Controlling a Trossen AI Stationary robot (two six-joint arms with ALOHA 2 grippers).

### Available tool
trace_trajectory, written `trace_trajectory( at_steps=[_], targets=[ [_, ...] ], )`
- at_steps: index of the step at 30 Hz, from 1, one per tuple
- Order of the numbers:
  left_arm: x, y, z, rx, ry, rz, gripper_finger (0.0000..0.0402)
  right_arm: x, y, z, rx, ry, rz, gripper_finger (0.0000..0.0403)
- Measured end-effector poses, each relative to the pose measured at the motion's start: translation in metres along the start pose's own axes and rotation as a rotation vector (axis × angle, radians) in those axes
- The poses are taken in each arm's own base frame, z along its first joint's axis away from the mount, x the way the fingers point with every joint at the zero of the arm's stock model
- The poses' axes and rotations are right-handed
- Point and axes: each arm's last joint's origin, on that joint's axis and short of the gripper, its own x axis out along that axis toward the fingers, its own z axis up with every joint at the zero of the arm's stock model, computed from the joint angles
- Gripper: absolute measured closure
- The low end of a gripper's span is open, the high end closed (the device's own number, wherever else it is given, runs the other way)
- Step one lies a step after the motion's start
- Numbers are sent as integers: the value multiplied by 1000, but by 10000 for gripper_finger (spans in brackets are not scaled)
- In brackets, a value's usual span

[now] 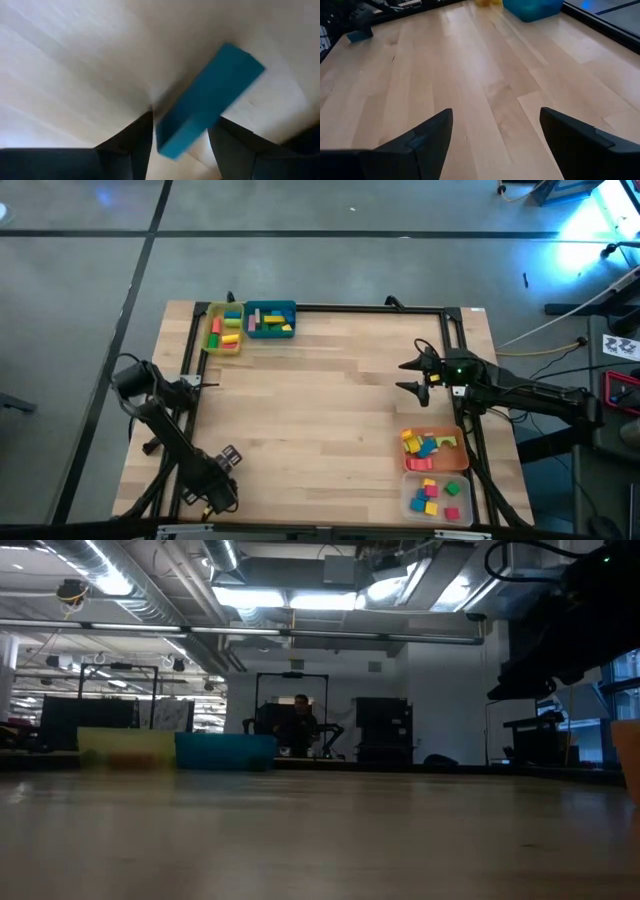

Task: Sort blocks by size
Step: Put the light blue rectangular block into the blue bin

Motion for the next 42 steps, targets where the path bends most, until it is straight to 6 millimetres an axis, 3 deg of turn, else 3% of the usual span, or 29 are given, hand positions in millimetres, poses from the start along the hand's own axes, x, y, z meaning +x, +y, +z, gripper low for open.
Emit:
trace_trajectory(
  at_steps=[6, 11, 14, 18, 25, 31, 37, 42],
  targets=[
    [11, 1, 5, 14, 28, 18, 236, 0, 0, 0, 2, 1, 0, 104],
    [11, 3, 5, -35, 21, 86, 303, 0, 0, 0, 6, 4, 0, 104],
    [10, 9, 4, -141, 31, 88, 357, 0, 0, -3, 5, 34, -4, 104],
    [7, 27, 4, -369, 41, 77, 365, 0, 0, -4, -6, 45, -5, 104],
    [-8, 83, -1, -710, -77, 311, 365, 0, 0, -1, -81, -5, 0, 104],
    [-30, 143, -21, -884, -149, 560, 365, 4, -2, -11, -127, -107, 5, 104],
    [-59, 203, -61, -1022, -144, 846, 365, 9, -4, -28, -74, -95, 7, 104],
    [-76, 254, -111, -1164, -119, 838, 361, 11, -5, -31, -26, -99, 8, 104]
  ],
)
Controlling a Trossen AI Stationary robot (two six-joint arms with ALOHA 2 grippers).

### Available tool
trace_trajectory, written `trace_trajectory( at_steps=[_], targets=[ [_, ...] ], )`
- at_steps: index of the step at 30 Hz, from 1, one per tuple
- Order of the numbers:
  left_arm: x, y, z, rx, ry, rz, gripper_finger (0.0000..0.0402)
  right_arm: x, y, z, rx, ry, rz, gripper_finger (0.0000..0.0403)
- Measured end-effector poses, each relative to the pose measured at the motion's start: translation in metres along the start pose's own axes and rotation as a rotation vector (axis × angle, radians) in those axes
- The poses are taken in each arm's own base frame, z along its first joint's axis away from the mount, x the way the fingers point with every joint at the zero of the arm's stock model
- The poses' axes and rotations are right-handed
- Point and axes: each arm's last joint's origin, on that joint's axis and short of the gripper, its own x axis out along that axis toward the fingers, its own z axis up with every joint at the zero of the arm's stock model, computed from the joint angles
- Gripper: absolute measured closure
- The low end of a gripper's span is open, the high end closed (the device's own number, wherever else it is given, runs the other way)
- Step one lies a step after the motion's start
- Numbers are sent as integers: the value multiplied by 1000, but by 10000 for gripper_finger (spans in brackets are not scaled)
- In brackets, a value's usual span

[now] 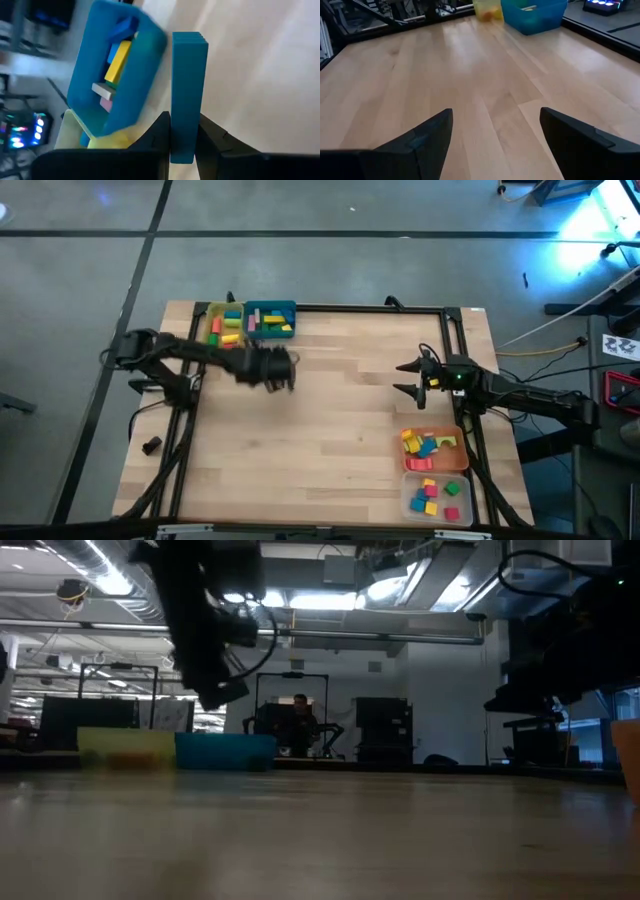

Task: Sort blocks by size
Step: Put the light blue rectangular block into the blue bin

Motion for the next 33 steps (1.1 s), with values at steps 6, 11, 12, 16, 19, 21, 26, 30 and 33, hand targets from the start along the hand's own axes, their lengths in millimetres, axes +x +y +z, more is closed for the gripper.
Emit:
trace_trajectory(
  at_steps=[6, 11, 12, 16, 19, 21, 26, 30, 33],
  targets=[
    [54, 65, 21, -22, 5, -94, 357, 0, 0, 0, 4, 2, -3, 104],
    [85, 110, 25, -124, -74, -174, 357, 0, 0, -1, 4, 5, -11, 104],
    [90, 117, 24, -135, -80, -179, 355, 0, -1, -1, 5, 5, -19, 104],
    [103, 138, 18, -155, -76, -165, 354, 0, -1, -1, 6, 6, -28, 104],
    [112, 147, 12, -161, -46, -151, 357, 0, -1, -1, 6, 8, -28, 104],
    [118, 150, 9, -175, -22, -153, 357, 0, -1, -1, 6, 8, -29, 104],
    [134, 146, 6, -168, 15, -192, 351, 0, -1, -2, 6, 9, -30, 104],
    [148, 139, 7, -163, 19, -217, 352, 0, -1, -2, 7, 10, -30, 104],
    [155, 134, 9, -164, 22, -222, 347, 0, -1, -2, 6, 11, -30, 104]
  ],
)
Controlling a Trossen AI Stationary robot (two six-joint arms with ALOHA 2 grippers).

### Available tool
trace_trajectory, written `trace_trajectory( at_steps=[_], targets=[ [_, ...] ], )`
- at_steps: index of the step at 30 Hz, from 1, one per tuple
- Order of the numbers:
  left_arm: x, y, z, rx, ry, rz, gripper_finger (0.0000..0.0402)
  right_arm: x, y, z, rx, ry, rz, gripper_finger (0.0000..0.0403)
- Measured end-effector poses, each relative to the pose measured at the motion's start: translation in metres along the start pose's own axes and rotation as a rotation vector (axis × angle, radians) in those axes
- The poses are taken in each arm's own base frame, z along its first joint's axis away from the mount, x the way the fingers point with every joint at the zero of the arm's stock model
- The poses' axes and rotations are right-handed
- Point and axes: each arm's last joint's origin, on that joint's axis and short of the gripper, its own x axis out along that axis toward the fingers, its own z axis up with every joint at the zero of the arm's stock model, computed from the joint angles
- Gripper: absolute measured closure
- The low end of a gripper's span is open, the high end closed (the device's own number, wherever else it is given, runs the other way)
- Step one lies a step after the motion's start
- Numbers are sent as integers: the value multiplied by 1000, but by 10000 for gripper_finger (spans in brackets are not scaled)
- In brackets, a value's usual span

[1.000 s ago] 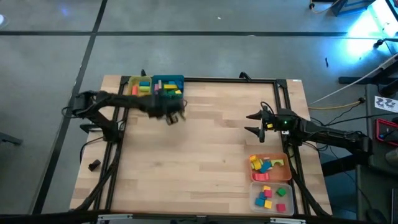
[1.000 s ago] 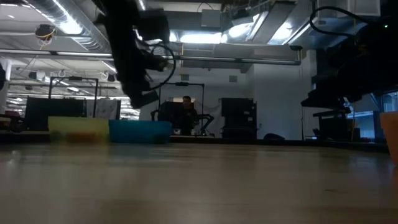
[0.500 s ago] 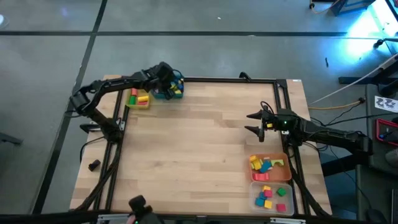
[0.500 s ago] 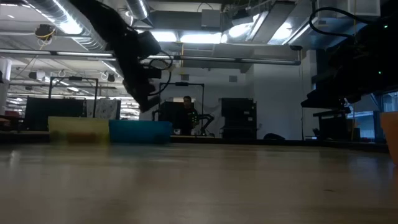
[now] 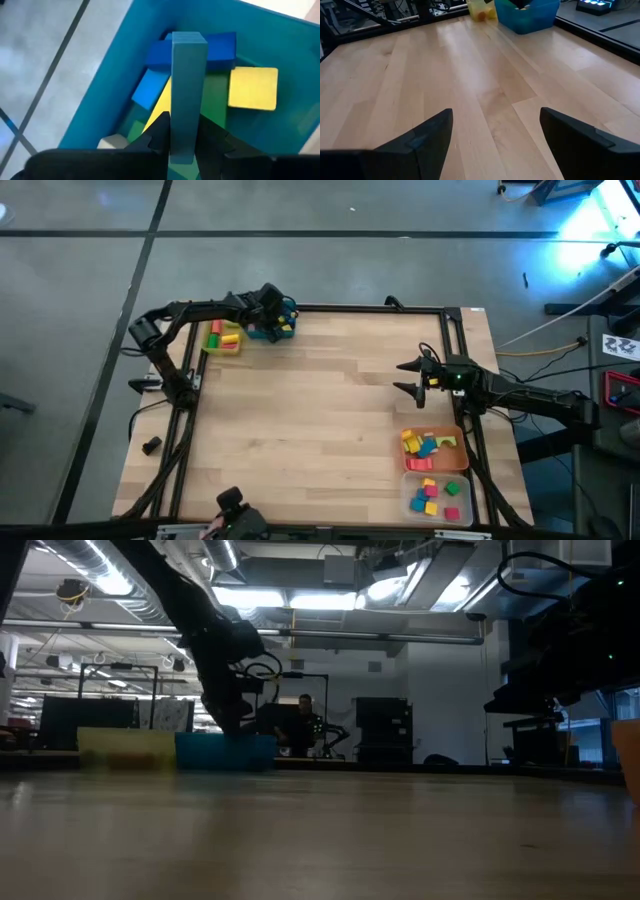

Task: Sort blocks by size
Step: Put the light blue rectangular block into the blue bin, then put the yellow square block into the transparent bin

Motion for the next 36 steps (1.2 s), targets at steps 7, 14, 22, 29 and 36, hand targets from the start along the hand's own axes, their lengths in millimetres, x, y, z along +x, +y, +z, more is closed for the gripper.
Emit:
trace_trajectory(
  at_steps=[7, 14, 22, 29, 36],
  targets=[
    [4, -2, 1, 2, -8, 1, 318, 0, 0, 0, 0, 1, 0, 104],
    [4, -2, 1, -89, -7, 2, 283, 0, 0, 0, 0, 1, -1, 104],
    [-11, 5, 13, -109, -63, 15, 268, 0, 0, 0, 0, 3, 0, 104],
    [-49, 19, 22, -5, -183, 51, 268, 0, -2, -1, -2, 1, -52, 104],
    [-103, 40, 17, -24, -322, 121, 268, 0, -4, -1, -2, -8, -144, 104]
  ],
)
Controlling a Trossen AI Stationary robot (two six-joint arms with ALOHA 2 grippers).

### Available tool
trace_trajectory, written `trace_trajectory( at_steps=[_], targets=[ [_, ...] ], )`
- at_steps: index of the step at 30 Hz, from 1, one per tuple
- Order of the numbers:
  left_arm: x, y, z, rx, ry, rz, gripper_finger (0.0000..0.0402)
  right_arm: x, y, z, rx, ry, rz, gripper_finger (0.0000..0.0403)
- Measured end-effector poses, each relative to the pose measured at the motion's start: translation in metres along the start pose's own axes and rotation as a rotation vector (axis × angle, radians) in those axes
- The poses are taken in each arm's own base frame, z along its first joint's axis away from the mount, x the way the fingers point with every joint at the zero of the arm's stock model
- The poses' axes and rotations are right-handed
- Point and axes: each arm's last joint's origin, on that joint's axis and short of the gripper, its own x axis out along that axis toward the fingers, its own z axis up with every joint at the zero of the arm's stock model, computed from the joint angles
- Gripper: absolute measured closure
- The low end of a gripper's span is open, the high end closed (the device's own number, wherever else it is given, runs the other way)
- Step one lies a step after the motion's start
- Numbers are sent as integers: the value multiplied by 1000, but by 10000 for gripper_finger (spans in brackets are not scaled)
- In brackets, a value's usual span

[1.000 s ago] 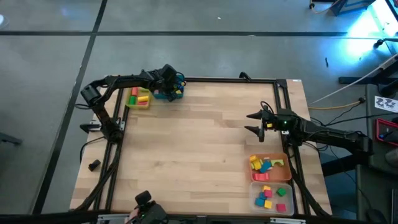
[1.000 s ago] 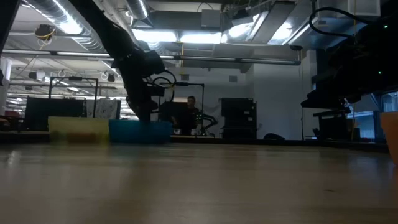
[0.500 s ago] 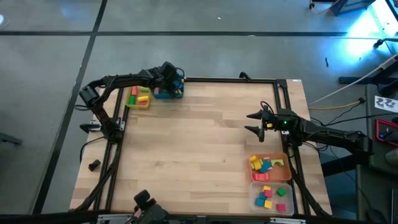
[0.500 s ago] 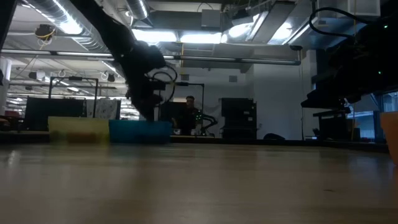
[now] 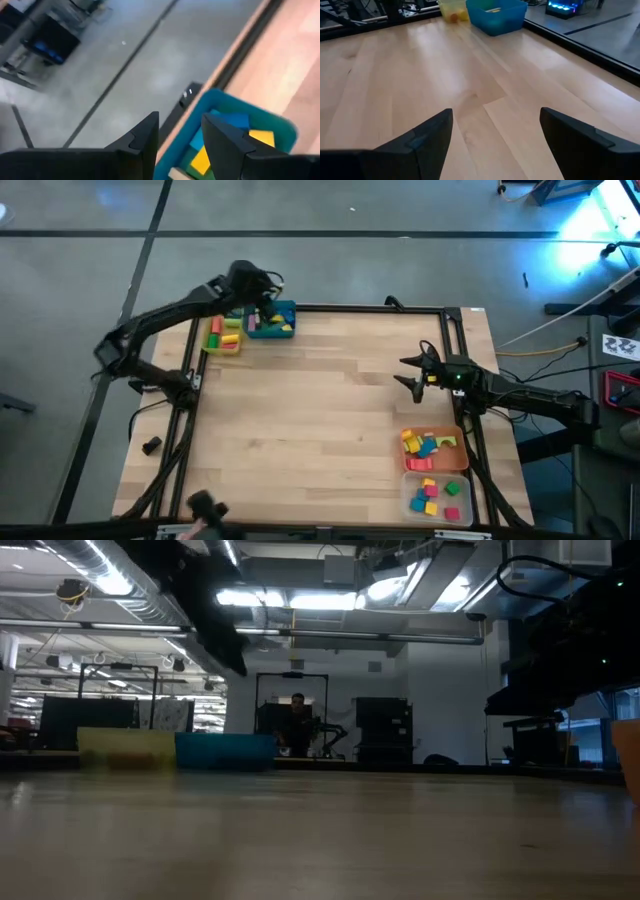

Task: Sort blocks by size
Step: Put the yellow square block into the transparent bin

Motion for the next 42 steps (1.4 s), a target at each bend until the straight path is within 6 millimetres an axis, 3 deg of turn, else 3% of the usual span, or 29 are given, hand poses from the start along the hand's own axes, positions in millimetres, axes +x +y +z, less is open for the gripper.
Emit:
trace_trajectory(
  at_steps=[7, 11, 16, 23, 27, 31, 36, 42],
  targets=[
    [-93, 23, -5, -81, -153, 55, 268, 0, -1, 0, -32, -5, -23, 104],
    [-133, 27, -18, -240, -196, 46, 268, 0, -1, 0, -50, -5, -35, 104],
    [-166, 25, -39, -524, -175, -2, 268, 0, -1, 0, -50, -4, -35, 104],
    [-189, 25, -56, -700, -174, -18, 268, 0, -1, 1, -51, -10, -35, 104],
    [-191, 27, -53, -671, -217, -11, 268, 0, -1, 2, -54, -25, -39, 104],
    [-178, 27, -42, -590, -279, 1, 268, 0, -2, 3, -105, -40, -74, 104],
    [-142, 23, -20, -680, -301, -72, 268, 0, -4, 4, -124, -50, -138, 104],
    [-84, 9, -10, -665, -124, -90, 268, 0, -4, 4, -124, -52, -141, 104]
  ],
)
